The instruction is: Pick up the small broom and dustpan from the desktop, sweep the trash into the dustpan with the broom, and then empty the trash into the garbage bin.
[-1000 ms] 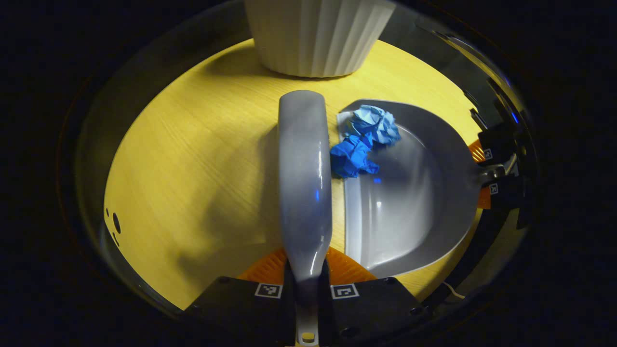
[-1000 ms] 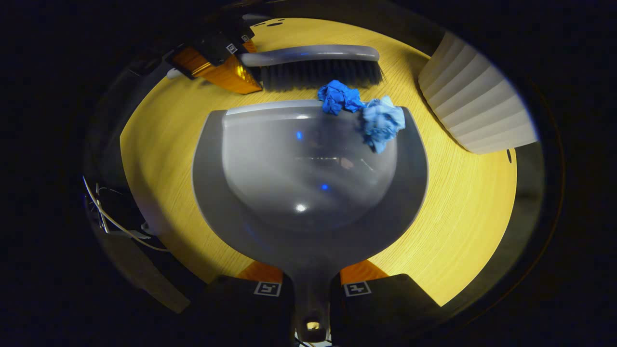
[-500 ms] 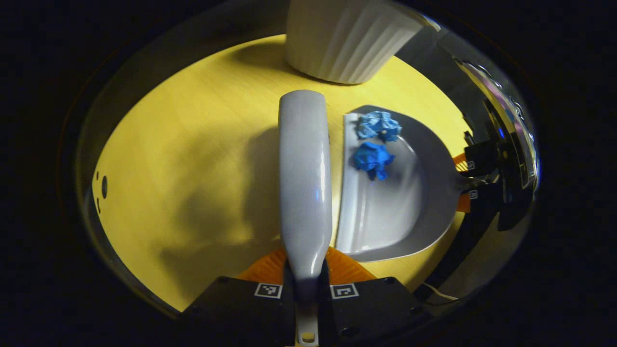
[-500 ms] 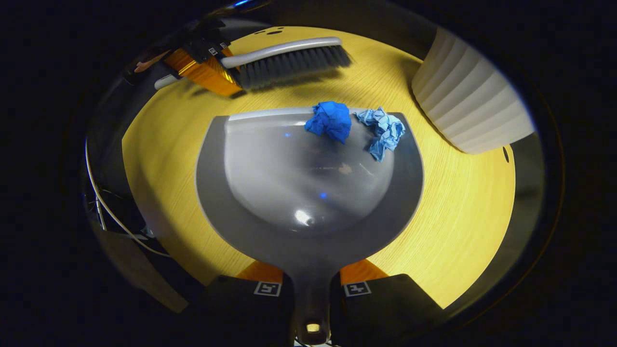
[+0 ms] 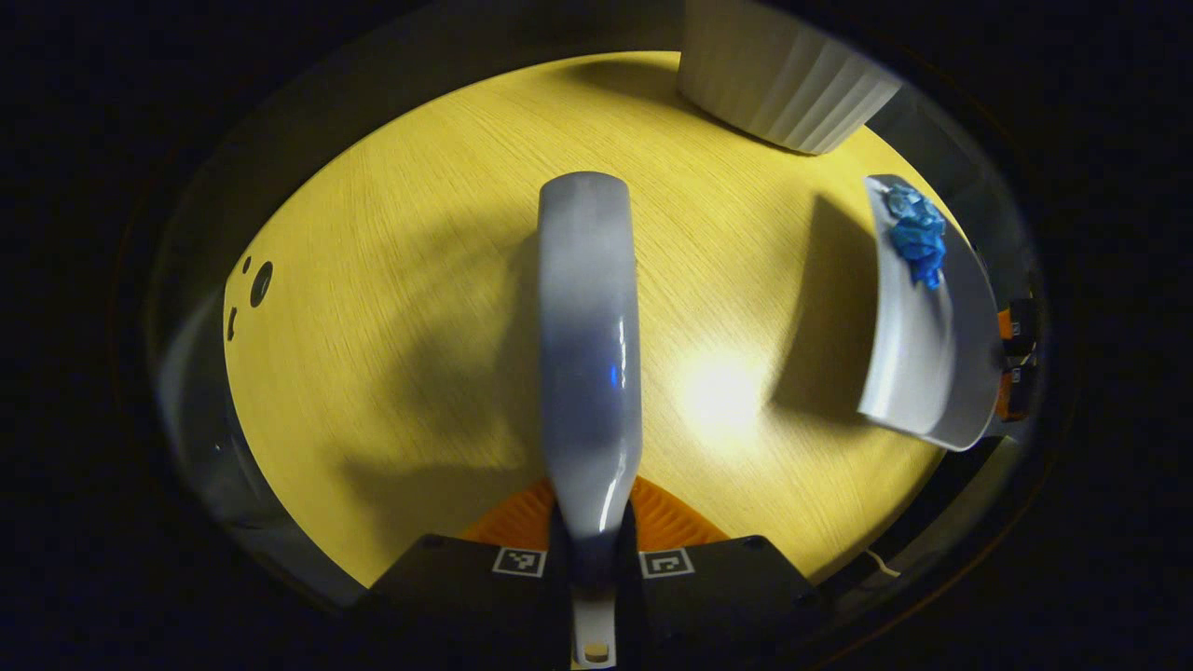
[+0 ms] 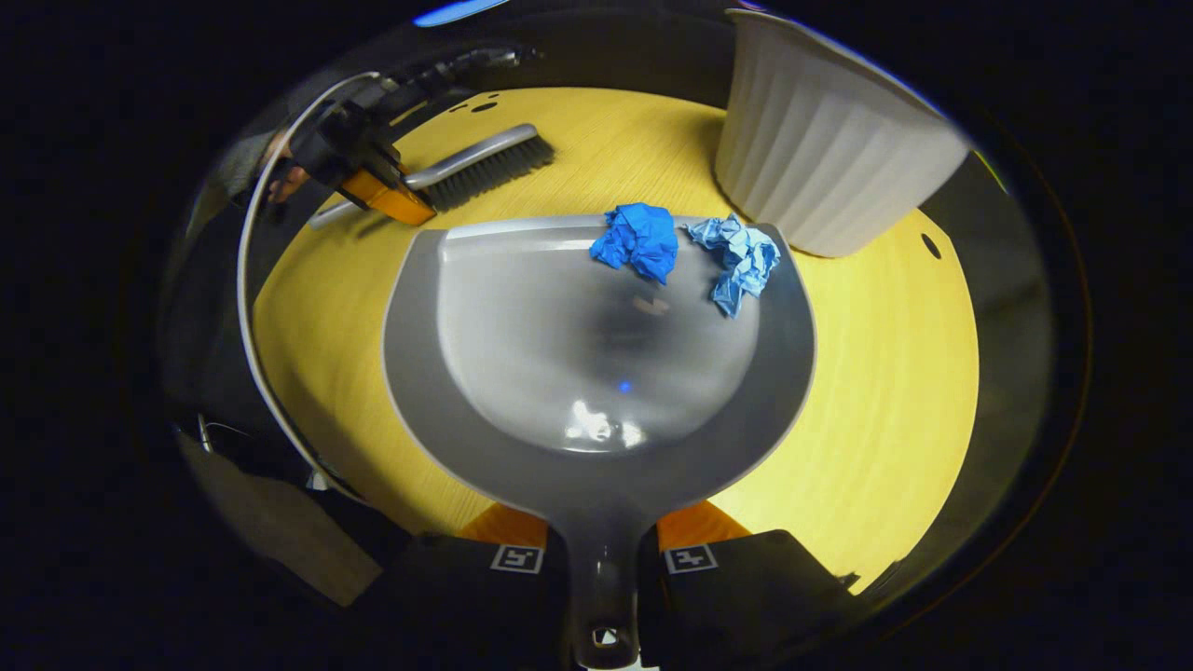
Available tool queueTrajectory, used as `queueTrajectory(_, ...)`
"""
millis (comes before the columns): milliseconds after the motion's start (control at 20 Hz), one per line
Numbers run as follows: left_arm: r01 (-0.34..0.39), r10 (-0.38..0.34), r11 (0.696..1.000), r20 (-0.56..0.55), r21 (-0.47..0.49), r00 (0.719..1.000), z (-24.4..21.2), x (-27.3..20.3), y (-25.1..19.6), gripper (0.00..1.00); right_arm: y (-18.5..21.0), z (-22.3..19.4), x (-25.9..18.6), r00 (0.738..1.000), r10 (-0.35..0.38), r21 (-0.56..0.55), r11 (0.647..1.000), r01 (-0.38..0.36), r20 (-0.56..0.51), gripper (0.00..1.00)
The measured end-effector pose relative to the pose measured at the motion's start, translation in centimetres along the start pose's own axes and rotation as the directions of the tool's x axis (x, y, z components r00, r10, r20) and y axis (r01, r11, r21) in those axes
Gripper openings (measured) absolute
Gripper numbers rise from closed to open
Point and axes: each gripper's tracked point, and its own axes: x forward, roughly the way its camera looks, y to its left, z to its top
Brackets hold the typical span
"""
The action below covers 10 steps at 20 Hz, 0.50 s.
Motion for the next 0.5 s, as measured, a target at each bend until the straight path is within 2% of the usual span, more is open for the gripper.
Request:
queueTrajectory(200,0.012,-0.012,1.000,-0.020,0.002,1.000,-0.2,0.1,0.1,0.22,0.3,1.0,-1.5,0.999,-0.031,0.000,1.000,0.031,-0.033,0.32)
queueTrajectory(400,0.024,-0.024,1.000,-0.031,0.013,0.999,-0.3,0.1,0.2,0.22,1.6,2.8,-1.8,1.000,-0.023,0.116,0.993,0.024,-0.010,0.32)
queueTrajectory(500,0.027,-0.027,0.999,-0.032,0.022,0.999,-0.3,0.2,0.3,0.22,1.4,3.3,-1.3,0.998,-0.060,0.136,0.989,0.059,0.001,0.32)
